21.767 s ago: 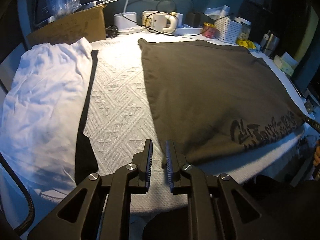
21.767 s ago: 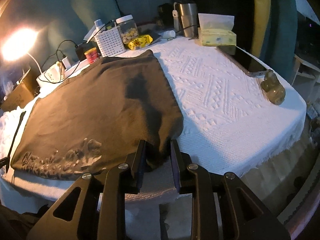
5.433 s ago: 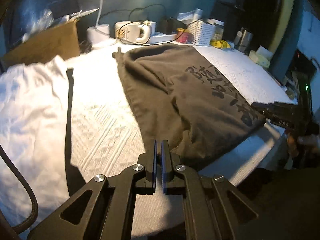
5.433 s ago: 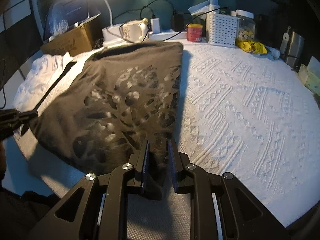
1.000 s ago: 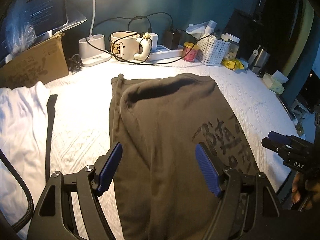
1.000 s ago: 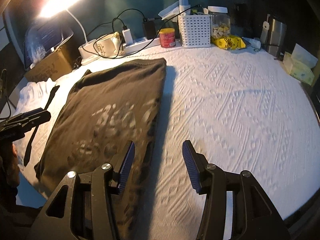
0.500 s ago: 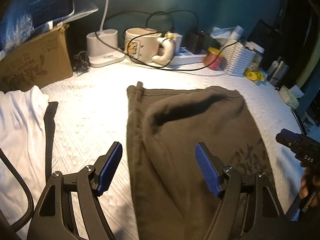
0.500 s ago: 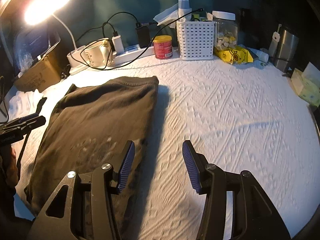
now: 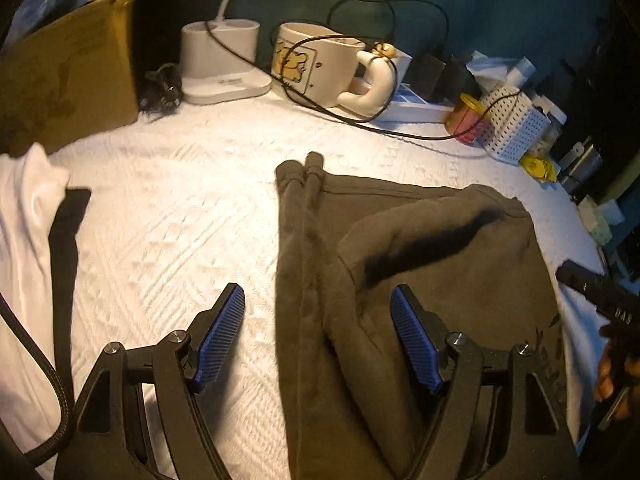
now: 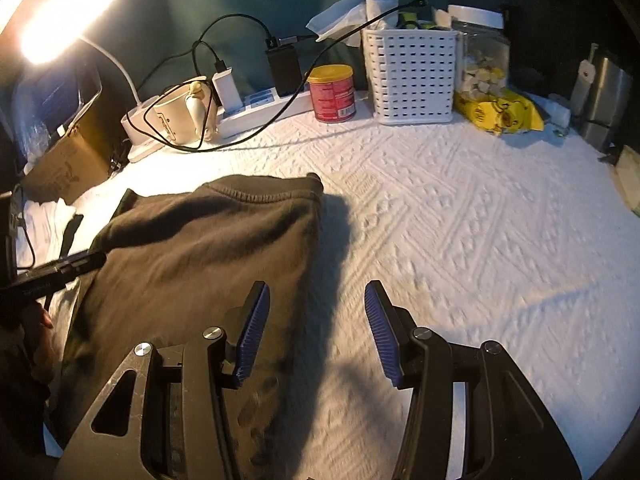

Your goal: Fold small clothes

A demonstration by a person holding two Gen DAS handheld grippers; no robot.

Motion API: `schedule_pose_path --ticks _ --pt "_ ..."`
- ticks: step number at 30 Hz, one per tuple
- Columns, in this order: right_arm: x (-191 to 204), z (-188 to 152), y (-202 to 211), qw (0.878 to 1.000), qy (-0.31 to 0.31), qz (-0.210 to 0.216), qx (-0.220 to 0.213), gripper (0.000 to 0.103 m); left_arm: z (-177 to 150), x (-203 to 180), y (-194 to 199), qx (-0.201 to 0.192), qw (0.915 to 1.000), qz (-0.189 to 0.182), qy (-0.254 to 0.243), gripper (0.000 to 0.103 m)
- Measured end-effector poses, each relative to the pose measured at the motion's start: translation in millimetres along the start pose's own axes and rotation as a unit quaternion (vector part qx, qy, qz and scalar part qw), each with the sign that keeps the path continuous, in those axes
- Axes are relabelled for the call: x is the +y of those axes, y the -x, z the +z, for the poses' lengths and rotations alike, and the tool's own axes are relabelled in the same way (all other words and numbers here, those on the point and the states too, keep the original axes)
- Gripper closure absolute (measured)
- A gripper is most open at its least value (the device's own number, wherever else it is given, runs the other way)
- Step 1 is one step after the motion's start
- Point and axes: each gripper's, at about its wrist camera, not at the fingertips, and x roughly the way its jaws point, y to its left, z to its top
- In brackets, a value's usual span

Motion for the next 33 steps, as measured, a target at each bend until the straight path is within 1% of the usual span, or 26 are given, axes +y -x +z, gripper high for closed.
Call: schedule_pose_path --ticks 1,2,3,9,14,18,21,22,23,24,26,28,30,33 --pt "0.5 1.9 -3.7 1.000 0.000 0.002 0.001 0.050 0.2 -2.1 -1.8 0.000 1.0000 0.001 -0.005 0.025" --pt "0.7 4.6 -9.4 1.000 0.001 0.004 0.003 0.051 0.7 -3.4 -3.3 -0.001 1.0000 -0.001 -0.009 0.021" --pt "0.7 6.5 -13.5 1.000 0.002 0.005 0.005 0.051 0.8 -5.1 -4.5 -0.003 0.9999 -0.005 -0.011 0.020" --pt "2.7 21.3 -32.9 1.000 0.006 0.019 0.012 0.051 7.0 -13.3 -11.8 -0.004 0.9994 -0.020 -0.027 0.020" --pt "5.3 26.4 -47.6 0.999 0.008 0.032 0.022 0.051 9.9 -27.9 -17.9 0.000 0.9980 -0.026 -0.057 0.021" --pt "11.4 28.6 -51.4 0.999 0.024 0.033 0.016 0.050 10.6 -41.4 -22.0 -0.001 0.9961 -0.030 -0.083 0.034" --pt "14.7 30.4 -53.9 0.999 0.032 0.033 0.013 0.050 11.0 -47.2 -23.4 -0.005 0.9952 -0.025 -0.094 0.038" --pt "16.3 30.9 -54.9 0.999 0.034 0.038 0.014 0.050 11.0 -47.7 -23.4 -0.007 0.9950 -0.025 -0.096 0.041" --pt "18.2 31.3 -56.3 0.998 0.036 0.042 0.014 0.050 11.3 -48.0 -23.2 -0.009 0.9949 -0.025 -0.097 0.047" --pt "20.5 31.5 -56.6 0.998 0.040 0.047 0.013 0.050 11.9 -47.9 -23.2 -0.008 0.9949 -0.029 -0.096 0.056" --pt "24.4 31.0 -56.9 0.998 0.047 0.050 0.010 0.050 12.8 -47.5 -23.7 -0.010 0.9950 -0.034 -0.093 0.064" --pt "29.2 30.2 -57.3 0.997 0.056 0.050 0.005 0.051 12.3 -48.7 -24.0 -0.011 0.9949 -0.034 -0.094 0.067" --pt "32.5 30.0 -57.7 0.997 0.062 0.047 0.003 0.051 11.9 -50.3 -24.0 -0.012 0.9947 -0.035 -0.096 0.074" --pt "34.5 30.9 -58.6 0.997 0.067 0.050 0.001 0.051 11.2 -52.1 -24.7 -0.013 0.9945 -0.038 -0.096 0.079"
